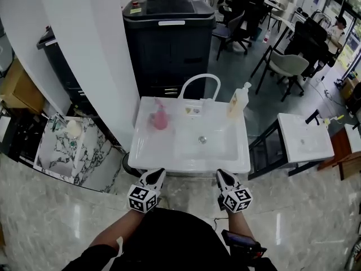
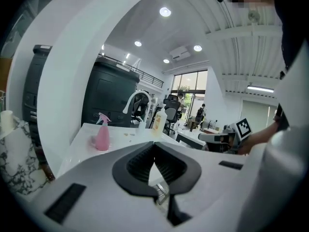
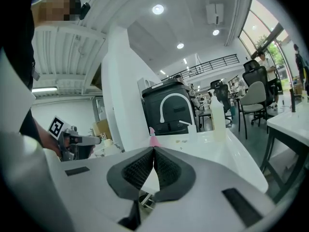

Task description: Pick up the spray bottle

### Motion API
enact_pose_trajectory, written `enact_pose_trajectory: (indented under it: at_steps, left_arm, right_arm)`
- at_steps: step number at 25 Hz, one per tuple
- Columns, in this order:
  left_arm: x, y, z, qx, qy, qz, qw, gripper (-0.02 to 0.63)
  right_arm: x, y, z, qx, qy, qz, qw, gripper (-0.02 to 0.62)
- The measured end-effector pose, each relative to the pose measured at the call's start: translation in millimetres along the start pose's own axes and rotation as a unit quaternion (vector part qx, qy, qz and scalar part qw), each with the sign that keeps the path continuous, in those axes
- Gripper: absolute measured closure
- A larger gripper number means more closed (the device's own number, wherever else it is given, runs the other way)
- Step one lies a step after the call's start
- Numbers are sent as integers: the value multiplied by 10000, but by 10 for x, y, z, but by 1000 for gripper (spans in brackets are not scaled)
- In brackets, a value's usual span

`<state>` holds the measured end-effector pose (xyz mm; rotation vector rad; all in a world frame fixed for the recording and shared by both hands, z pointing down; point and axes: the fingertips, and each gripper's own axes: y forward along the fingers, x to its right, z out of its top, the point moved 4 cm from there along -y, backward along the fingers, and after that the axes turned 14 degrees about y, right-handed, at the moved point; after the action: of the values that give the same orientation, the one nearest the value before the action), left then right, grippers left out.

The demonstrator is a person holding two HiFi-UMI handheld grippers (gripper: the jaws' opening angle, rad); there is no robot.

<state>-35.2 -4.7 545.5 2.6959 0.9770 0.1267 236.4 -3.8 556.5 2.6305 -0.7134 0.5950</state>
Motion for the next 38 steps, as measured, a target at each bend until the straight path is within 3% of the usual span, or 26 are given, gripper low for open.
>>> enact_pose_trajectory:
  at_steps: [5, 11, 27, 38]
  left_arm:
    - [-343, 28, 27, 77, -24, -151, 9999, 598]
    - [-764, -71, -57, 48, -70, -49, 10000, 598]
    - [-1415, 34, -187, -69, -283, 462, 9985, 598]
    - [-1752, 596, -73, -249, -305, 649, 9971, 598]
  right_arm:
    - [-92, 238, 46, -49, -31, -279, 9996, 569]
    - [-224, 613, 137, -17, -116, -325, 9994, 569]
    - [-252, 1545, 190, -435, -91, 156, 9989, 569]
    - [68, 2252, 509, -616, -79, 486, 9969, 569]
